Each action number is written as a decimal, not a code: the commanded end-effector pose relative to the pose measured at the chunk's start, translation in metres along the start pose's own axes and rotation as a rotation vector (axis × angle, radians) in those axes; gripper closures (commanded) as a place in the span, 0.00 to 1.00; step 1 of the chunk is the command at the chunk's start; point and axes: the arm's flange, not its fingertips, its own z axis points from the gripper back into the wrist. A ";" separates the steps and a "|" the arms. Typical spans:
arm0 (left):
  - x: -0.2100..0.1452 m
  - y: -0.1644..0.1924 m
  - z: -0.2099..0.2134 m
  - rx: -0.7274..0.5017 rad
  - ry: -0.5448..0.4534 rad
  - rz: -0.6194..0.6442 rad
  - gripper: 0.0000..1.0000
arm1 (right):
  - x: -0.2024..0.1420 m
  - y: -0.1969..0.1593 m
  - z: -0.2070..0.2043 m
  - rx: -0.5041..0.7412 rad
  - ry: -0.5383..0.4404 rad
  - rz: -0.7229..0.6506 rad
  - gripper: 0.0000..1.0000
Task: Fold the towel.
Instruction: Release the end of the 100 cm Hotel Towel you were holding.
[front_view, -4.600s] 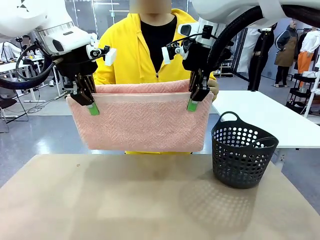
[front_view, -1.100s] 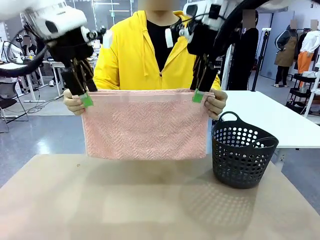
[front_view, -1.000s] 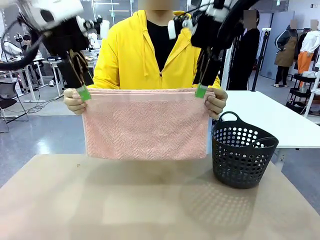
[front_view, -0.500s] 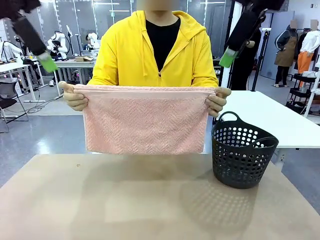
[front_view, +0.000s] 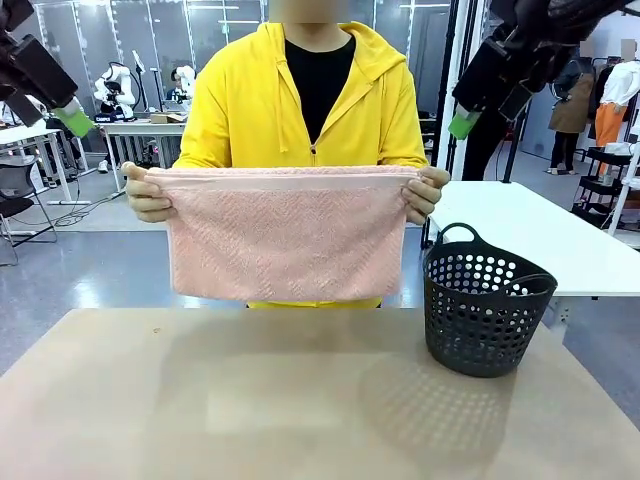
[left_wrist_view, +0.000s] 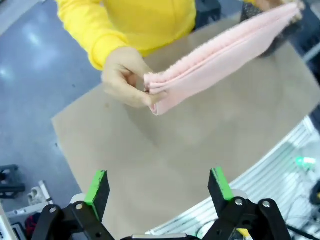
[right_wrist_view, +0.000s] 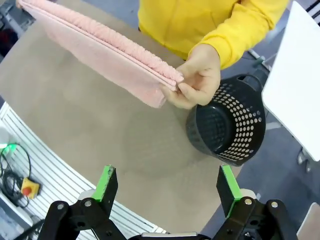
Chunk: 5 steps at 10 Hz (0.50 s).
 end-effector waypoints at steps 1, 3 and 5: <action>-0.008 -0.009 -0.012 0.029 -0.031 -0.013 0.00 | -0.010 0.004 -0.007 -0.010 -0.023 -0.033 0.00; -0.002 -0.001 -0.004 0.008 -0.017 0.005 0.00 | -0.003 0.000 -0.003 -0.004 -0.007 -0.011 0.00; -0.002 -0.001 -0.004 0.008 -0.017 0.005 0.00 | -0.003 0.000 -0.003 -0.004 -0.007 -0.011 0.00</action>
